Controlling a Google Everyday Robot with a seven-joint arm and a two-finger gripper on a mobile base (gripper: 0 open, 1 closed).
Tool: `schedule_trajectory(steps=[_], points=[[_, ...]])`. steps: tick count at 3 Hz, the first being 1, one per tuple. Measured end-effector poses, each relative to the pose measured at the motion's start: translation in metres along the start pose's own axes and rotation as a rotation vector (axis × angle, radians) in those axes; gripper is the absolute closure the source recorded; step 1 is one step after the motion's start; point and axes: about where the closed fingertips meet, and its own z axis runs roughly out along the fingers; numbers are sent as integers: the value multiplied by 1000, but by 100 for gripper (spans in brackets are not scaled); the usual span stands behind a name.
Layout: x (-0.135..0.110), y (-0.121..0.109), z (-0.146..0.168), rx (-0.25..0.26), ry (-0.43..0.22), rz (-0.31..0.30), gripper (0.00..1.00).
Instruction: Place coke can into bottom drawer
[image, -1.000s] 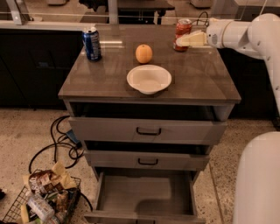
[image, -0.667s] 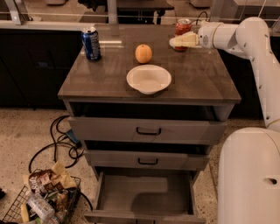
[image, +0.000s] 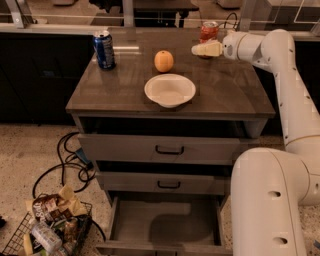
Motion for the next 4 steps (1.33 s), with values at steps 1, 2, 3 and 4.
schedule_trajectory(steps=[1, 2, 3, 4], points=[[7, -11, 5, 20, -30, 36, 0], [3, -7, 15, 9, -55, 37, 16], [-11, 4, 24, -12, -86, 15, 47], [-9, 5, 27, -16, -82, 17, 71]])
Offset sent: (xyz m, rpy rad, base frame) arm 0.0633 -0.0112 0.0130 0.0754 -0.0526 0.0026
